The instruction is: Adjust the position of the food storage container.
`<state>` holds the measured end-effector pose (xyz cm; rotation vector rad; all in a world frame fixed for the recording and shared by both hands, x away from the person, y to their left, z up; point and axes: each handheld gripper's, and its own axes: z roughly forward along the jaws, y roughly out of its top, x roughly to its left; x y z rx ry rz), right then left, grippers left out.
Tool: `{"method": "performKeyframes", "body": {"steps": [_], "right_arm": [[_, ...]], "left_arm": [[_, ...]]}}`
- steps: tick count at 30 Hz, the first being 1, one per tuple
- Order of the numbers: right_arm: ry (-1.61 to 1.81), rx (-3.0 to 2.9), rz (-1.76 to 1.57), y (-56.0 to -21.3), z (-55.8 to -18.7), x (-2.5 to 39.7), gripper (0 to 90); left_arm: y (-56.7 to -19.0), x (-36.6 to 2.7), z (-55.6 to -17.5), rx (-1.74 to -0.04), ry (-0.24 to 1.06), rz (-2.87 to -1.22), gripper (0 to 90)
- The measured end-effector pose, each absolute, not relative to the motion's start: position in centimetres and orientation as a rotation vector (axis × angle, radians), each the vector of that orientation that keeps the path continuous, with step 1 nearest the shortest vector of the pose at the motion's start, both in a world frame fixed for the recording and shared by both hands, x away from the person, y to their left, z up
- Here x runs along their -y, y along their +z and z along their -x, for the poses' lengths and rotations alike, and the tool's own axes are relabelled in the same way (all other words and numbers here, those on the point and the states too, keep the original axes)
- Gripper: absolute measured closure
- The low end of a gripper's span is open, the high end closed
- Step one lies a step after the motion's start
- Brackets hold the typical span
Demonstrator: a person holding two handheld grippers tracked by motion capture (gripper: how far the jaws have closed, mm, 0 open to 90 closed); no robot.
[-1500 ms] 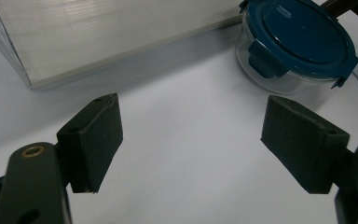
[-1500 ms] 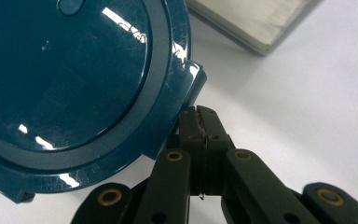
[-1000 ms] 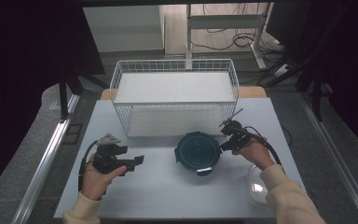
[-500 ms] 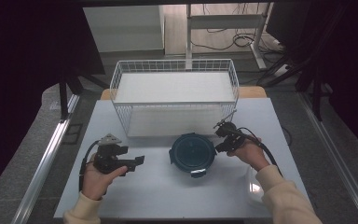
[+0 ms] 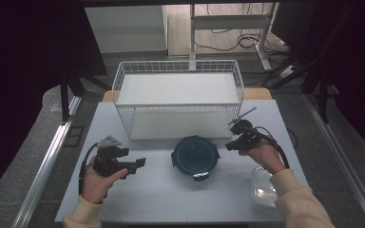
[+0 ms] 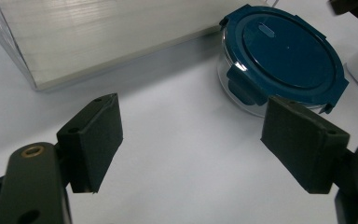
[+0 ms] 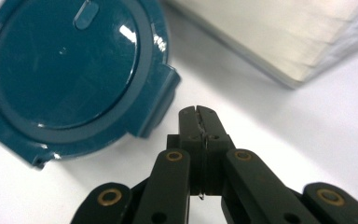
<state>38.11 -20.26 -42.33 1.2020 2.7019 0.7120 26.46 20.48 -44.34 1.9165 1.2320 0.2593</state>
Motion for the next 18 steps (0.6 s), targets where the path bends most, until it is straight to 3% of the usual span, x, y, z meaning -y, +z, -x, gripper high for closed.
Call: {"method": "performKeyframes", "body": {"steps": [9,18], "right_arm": [[0.958,-2.522,-1.234,-39.0,-32.8,23.8,89.7],[1.101,-2.519,-1.175,-38.2,-27.6,22.6,87.3]], "left_arm": [[-44.4,-20.1,-26.3,-1.227,0.260,-1.923,20.0],[-44.3,-19.8,-26.2,-1.220,0.261,-1.925,19.7]]}}
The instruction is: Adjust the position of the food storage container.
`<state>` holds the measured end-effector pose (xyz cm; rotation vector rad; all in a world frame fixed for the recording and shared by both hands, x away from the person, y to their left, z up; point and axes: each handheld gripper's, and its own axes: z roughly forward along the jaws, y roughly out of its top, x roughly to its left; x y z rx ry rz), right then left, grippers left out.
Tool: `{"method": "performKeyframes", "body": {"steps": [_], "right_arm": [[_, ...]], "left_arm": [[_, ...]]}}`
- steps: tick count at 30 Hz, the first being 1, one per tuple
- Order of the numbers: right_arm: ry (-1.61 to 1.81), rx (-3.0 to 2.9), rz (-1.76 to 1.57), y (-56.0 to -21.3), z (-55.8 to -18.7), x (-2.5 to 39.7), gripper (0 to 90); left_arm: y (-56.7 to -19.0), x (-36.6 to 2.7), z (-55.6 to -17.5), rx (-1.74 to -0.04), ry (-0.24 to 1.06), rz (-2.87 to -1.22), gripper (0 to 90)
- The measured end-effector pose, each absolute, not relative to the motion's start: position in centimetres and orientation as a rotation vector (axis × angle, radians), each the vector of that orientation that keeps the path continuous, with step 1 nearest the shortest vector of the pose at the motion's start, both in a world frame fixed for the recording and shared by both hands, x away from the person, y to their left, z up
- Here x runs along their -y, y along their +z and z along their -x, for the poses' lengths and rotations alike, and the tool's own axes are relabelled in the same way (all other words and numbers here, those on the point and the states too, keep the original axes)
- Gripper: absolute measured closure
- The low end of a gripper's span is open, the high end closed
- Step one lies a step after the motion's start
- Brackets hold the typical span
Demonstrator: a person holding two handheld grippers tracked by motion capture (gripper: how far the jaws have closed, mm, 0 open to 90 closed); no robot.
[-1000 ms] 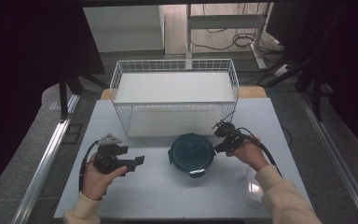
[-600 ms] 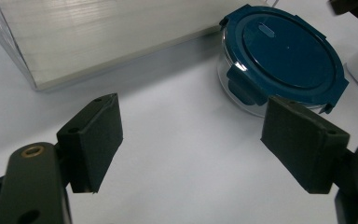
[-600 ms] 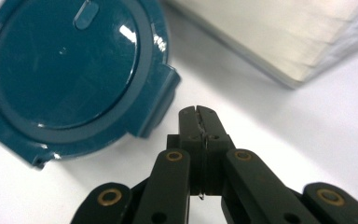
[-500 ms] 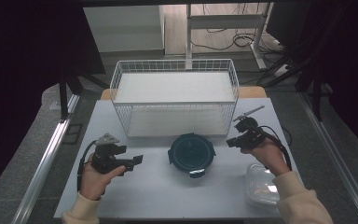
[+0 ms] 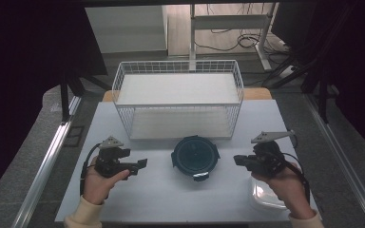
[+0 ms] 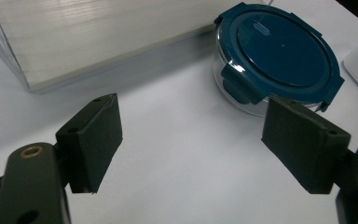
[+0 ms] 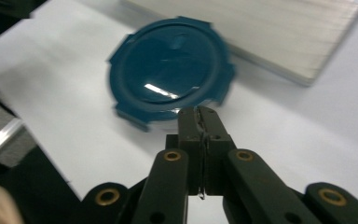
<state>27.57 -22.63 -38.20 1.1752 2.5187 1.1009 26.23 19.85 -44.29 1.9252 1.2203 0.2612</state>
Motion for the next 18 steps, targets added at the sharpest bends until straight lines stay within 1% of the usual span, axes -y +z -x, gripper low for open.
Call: {"method": "performKeyframes", "body": {"steps": [2,3,5,8,10,12,13,14,15,18], "right_arm": [[1.145,-2.528,-1.174,-38.6,-26.9,22.0,81.9],[1.173,-2.535,-1.174,-38.9,-26.7,21.6,75.7],[1.218,-2.520,-1.180,-39.3,-26.3,20.7,54.5],[1.280,-2.490,-1.177,-40.1,-25.8,18.4,30.3],[1.304,-2.474,-1.181,-40.3,-25.7,17.3,24.2],[1.314,-2.462,-1.179,-40.4,-25.7,16.9,22.9],[1.336,-2.430,-1.191,-40.5,-25.9,16.2,20.1],[1.336,-2.430,-1.191,-40.5,-25.9,16.2,20.1],[1.372,-2.403,-1.213,-40.7,-26.1,15.8,18.3],[1.367,-2.409,-1.216,-41.0,-26.4,15.5,18.0]], "left_arm": [[-44.3,-19.7,-26.2,-1.217,0.260,-1.925,19.7],[-44.2,-19.7,-26.1,-1.217,0.256,-1.923,19.6],[-44.2,-19.7,-26.1,-1.212,0.253,-1.923,19.4],[-44.4,-19.4,-26.2,-1.216,0.245,-1.919,19.0],[-44.4,-19.3,-26.2,-1.215,0.247,-1.921,18.5],[-44.5,-19.3,-26.1,-1.213,0.248,-1.924,18.4],[-44.5,-19.2,-26.1,-1.213,0.247,-1.923,17.8],[-44.5,-19.2,-26.1,-1.212,0.245,-1.923,17.8],[-44.4,-19.1,-26.1,-1.210,0.245,-1.919,17.4],[-44.4,-19.0,-26.0,-1.210,0.242,-1.910,16.7]]}}
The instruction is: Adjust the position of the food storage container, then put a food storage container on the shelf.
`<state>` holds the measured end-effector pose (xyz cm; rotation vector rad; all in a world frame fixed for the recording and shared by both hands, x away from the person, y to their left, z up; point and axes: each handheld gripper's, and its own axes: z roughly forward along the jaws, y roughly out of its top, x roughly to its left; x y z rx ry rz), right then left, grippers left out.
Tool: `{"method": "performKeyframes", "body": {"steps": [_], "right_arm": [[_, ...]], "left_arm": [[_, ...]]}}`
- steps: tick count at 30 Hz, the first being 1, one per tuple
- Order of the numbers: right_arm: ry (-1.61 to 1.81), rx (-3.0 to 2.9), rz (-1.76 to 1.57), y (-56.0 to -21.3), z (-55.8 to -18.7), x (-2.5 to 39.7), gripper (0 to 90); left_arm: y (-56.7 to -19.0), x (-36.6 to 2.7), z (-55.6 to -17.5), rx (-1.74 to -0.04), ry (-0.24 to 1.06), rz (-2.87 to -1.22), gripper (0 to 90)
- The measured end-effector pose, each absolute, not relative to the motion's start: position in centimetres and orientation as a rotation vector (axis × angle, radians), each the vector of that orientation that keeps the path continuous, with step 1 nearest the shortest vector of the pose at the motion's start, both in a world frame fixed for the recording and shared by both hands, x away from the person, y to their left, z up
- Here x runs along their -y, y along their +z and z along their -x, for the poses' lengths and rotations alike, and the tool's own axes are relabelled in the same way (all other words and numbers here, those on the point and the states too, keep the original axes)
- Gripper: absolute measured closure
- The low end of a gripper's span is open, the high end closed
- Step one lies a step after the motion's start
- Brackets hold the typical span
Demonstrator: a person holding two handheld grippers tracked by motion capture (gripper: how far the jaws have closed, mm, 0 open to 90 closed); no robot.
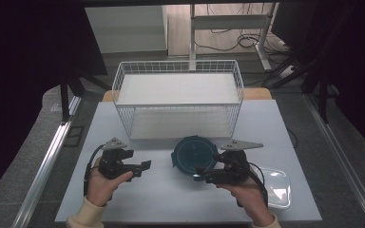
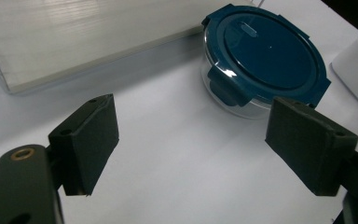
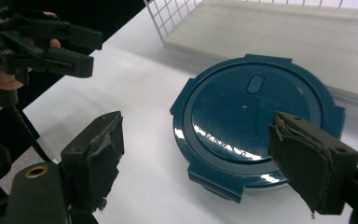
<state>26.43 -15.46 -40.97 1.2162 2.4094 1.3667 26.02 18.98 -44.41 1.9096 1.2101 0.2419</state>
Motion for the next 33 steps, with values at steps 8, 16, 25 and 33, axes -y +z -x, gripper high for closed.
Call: {"method": "performKeyframes", "body": {"steps": [8,16,25,33], "right_arm": [[1.322,-2.404,-1.207,-41.7,-26.8,16.3,17.8],[1.335,-2.373,-1.224,-41.6,-27.0,17.2,17.8],[1.323,-2.384,-1.237,-42.0,-27.2,16.9,17.3],[1.308,-2.375,-1.302,-42.2,-28.0,16.7,13.1]], "left_arm": [[-44.4,-18.2,-25.9,-1.202,0.224,-1.894,15.6],[-44.3,-18.0,-25.8,-1.193,0.208,-1.876,14.5],[-44.4,-18.1,-25.9,-1.201,0.197,-1.865,14.0],[-44.5,-17.6,-26.5,-1.232,0.181,-1.833,11.3]]}}
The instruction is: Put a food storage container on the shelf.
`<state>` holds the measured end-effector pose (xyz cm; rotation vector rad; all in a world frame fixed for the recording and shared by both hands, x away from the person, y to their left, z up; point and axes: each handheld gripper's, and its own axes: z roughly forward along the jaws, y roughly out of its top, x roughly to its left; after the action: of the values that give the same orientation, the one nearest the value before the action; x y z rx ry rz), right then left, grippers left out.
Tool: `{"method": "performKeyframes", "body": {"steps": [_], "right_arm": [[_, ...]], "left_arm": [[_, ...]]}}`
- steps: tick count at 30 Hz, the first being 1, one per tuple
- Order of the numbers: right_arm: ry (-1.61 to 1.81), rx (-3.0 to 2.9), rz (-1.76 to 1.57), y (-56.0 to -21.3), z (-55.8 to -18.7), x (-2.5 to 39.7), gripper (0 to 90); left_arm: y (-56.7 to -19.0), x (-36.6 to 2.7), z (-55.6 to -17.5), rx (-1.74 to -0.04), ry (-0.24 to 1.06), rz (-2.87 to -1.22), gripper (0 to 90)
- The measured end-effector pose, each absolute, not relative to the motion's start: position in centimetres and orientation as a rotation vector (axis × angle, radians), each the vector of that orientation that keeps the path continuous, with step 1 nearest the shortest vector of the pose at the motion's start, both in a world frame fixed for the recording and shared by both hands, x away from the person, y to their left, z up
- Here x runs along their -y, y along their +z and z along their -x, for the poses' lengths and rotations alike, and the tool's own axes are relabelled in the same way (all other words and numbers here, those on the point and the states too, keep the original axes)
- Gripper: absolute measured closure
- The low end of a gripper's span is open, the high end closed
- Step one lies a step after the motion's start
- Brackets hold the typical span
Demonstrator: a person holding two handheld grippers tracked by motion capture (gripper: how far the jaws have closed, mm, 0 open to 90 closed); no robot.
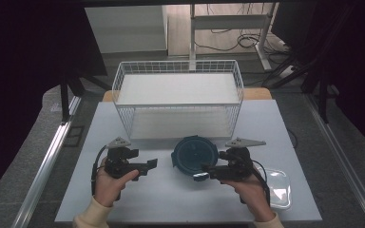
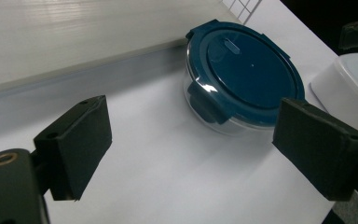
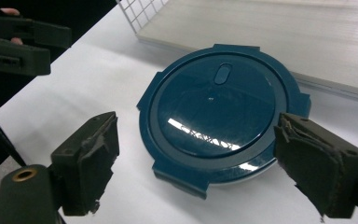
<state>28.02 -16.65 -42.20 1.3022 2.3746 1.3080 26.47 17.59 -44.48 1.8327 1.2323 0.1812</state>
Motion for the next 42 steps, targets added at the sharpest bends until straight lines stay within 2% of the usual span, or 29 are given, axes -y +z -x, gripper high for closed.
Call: {"method": "performKeyframes", "body": {"steps": [10,20,34,42], "right_arm": [[1.285,-2.265,-1.546,-43.1,-31.1,16.2,8.1],[1.202,-2.268,-1.681,-45.6,-33.3,15.0,7.8],[1.093,-2.331,-1.698,-47.0,-34.3,15.4,9.0],[1.110,-2.320,-1.839,-48.5,-35.7,15.7,6.5]], "left_arm": [[-45.5,-14.8,-29.6,-1.232,0.003,-1.818,10.7],[-47.4,-13.8,-31.6,-1.295,-0.064,-1.793,10.3],[-48.8,-12.5,-32.5,-1.328,-0.166,-1.764,10.7],[-50.3,-12.0,-33.1,-1.360,-0.246,-1.733,12.0]]}}
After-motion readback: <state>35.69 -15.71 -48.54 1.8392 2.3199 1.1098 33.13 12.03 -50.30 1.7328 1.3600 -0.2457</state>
